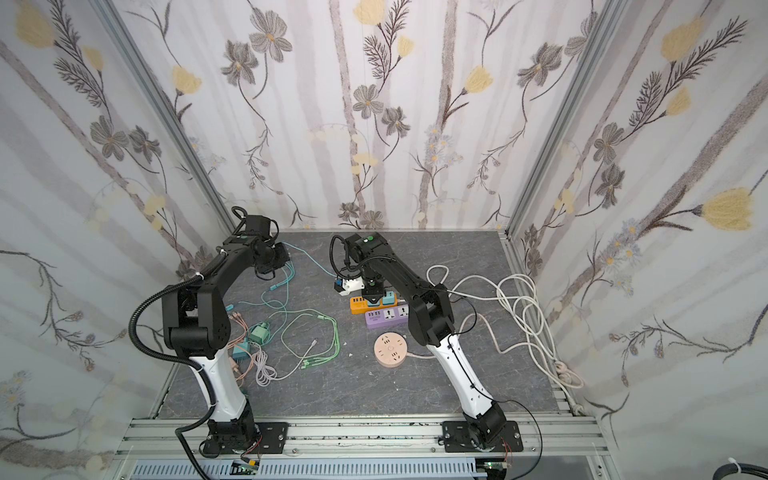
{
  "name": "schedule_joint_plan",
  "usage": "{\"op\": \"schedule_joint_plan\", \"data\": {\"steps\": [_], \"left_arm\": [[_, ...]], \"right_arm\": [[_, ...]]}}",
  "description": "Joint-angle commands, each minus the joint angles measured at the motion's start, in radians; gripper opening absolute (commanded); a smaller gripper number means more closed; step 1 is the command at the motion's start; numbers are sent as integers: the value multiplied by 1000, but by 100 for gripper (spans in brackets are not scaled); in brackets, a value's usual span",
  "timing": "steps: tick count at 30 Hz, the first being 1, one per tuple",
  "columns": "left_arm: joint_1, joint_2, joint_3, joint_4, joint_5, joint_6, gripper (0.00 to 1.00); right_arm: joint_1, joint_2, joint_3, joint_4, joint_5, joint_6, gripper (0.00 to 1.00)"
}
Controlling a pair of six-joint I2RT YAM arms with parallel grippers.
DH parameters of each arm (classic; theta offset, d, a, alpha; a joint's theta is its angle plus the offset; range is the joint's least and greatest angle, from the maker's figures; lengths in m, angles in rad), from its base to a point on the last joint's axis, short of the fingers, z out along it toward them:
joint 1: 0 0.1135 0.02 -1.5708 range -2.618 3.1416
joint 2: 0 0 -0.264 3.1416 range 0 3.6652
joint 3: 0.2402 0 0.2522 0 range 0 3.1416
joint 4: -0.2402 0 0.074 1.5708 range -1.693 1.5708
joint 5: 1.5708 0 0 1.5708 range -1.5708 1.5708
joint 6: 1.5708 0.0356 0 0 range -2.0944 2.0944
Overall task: Insert the plug
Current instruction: 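Push the charger into the socket, open the right gripper and lift away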
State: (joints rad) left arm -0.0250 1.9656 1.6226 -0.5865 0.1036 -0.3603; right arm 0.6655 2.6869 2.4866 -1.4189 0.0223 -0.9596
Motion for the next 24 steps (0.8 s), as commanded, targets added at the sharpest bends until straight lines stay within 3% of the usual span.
{"op": "schedule_joint_plan", "data": {"steps": [1, 2, 3, 4, 10, 13, 19, 24], "left_arm": [[3, 4, 11, -11, -30, 18, 0], [4, 4, 11, -12, -29, 18, 0], [4, 5, 13, -10, -26, 18, 0], [3, 8, 13, -9, -23, 17, 0], [2, 47, 81, -8, 32, 49, 0], [-5, 87, 166, -10, 96, 90, 0], [-32, 227, 447, -14, 167, 192, 0], [-32, 354, 672, 23, 263, 272, 2]], "right_arm": [[-3, -54, -6, 73, -2, 5, 45], [-3, -78, -6, 84, -8, 8, 57], [-4, -98, -7, 87, -13, 10, 84], [-5, -114, -9, 90, -15, 12, 99], [-15, -228, -83, 115, 15, 38, 99], [-22, -330, -192, 221, 19, 88, 99], [-35, -612, -563, 646, 63, 227, 99], [-49, -822, -859, 1019, 197, 433, 99]]}}
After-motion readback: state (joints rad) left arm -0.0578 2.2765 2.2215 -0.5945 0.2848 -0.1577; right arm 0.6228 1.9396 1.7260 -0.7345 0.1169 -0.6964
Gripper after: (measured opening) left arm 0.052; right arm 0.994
